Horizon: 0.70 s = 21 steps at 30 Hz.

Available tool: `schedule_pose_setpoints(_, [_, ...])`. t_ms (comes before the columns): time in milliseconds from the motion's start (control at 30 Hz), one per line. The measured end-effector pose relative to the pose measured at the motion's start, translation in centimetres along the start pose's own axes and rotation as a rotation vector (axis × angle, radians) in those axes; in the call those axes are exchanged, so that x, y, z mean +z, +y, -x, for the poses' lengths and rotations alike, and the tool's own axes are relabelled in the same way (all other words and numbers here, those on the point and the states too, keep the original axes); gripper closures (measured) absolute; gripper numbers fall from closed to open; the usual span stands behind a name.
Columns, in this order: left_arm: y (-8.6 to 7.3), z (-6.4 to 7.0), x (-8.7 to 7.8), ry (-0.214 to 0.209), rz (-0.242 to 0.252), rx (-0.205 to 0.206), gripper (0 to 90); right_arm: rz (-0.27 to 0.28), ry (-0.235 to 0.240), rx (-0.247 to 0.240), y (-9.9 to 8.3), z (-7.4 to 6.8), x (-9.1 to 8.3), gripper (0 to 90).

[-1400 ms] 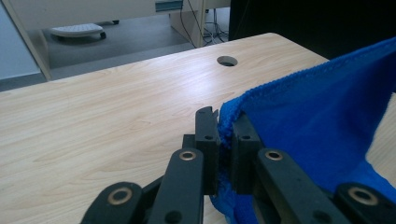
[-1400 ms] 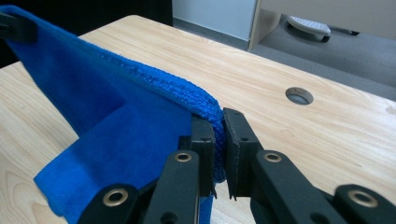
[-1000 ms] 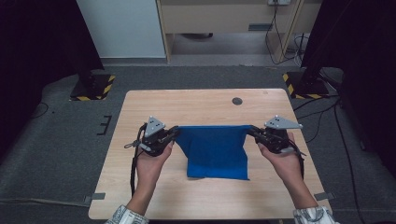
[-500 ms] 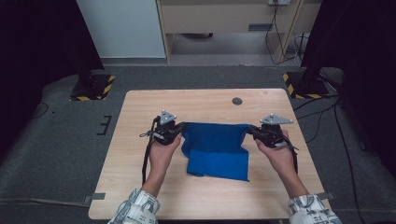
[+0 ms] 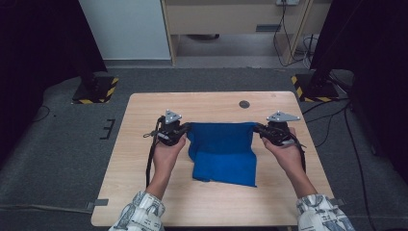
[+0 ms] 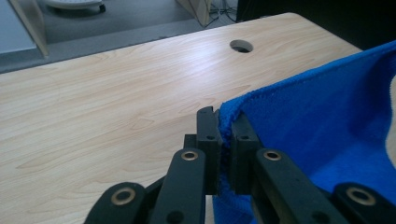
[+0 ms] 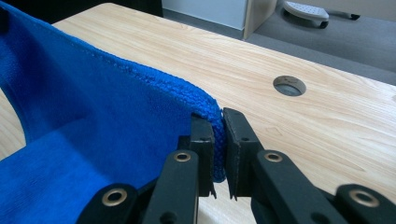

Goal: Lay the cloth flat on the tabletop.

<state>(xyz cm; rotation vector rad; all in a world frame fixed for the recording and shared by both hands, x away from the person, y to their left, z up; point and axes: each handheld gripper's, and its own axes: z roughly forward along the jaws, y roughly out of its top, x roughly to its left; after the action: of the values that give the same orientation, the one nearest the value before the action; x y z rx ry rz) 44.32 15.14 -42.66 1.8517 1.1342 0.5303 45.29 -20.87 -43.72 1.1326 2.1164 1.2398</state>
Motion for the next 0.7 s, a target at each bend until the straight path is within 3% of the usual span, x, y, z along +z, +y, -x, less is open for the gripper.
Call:
schedule_pose_setpoints(100, [-0.3, -0.6, 0.9, 0.006, -0.01, -0.021, 84.9, -0.015, -0.005, -0.003, 0.0, 0.2, 1.0, 82.9])
schedule_pose_setpoints(167, [-0.5, -0.9, 1.6, 0.016, -0.034, -0.023, 84.9, -0.033, -0.006, -0.002, -0.2, 0.4, 1.9, 83.0])
schedule_pose_setpoints(200, [-0.8, -1.3, 2.3, 0.008, -0.062, -0.047, 84.9, -0.061, -0.012, 0.006, -0.4, 0.7, 3.0, 83.1])
schedule_pose_setpoints(333, [-0.9, -1.4, 2.9, 0.022, -0.061, -0.032, 84.8, -0.085, -0.027, -0.006, -0.6, 0.7, 4.1, 83.2])
schedule_pose_setpoints(600, [-0.9, -1.9, 3.7, 0.023, -0.034, -0.043, 83.7, -0.04, -0.007, 0.065, -0.8, 1.8, 4.7, 82.6])
schedule_pose_setpoints(700, [-0.6, -1.9, 4.0, 0.029, -0.035, -0.047, 84.1, -0.043, -0.023, 0.063, -0.6, 2.0, 5.1, 82.6])
